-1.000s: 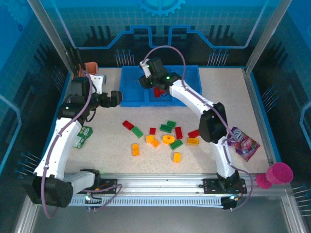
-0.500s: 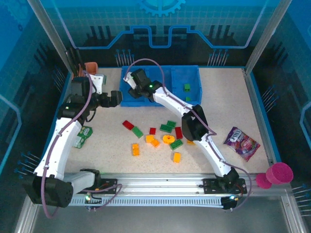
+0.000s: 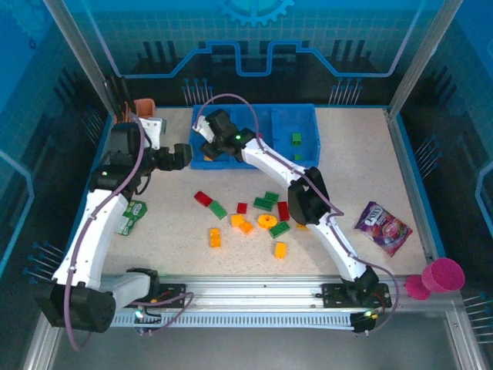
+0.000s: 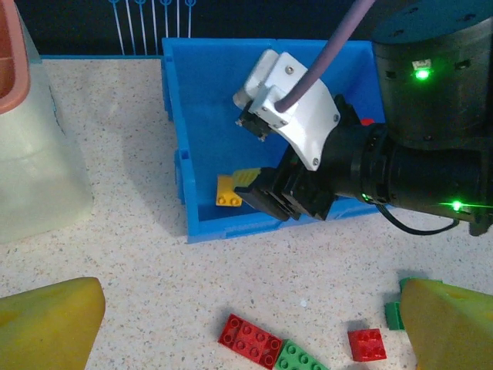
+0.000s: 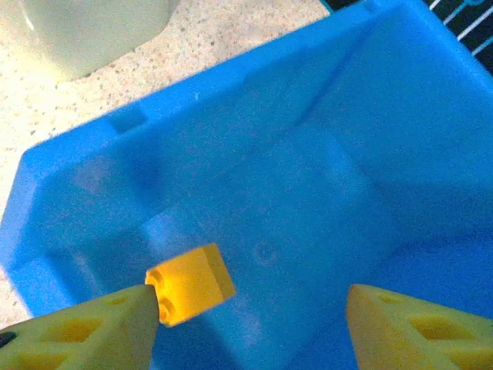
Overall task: Sort the legos into containers by color
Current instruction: Place the lego in the container, then pick up the lego from the center of the table.
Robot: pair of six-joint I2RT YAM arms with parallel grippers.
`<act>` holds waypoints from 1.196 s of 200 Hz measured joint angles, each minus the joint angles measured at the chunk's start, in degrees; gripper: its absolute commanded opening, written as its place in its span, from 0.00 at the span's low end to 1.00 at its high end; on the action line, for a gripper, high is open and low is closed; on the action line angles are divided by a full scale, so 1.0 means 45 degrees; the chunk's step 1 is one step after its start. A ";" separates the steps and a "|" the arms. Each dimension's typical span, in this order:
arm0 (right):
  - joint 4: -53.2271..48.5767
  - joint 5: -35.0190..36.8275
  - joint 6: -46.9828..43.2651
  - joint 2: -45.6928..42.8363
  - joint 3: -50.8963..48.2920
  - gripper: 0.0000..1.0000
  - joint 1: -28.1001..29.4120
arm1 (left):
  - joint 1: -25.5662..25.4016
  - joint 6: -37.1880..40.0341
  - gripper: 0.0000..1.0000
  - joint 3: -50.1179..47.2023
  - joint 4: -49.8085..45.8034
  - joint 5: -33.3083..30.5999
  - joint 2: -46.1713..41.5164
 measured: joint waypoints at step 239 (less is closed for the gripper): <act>-0.2467 -0.1010 0.9029 -1.0112 -1.5441 0.75 -0.2059 | 0.0000 -0.0010 1.00 0.0000 0.0053 0.0049 -0.0277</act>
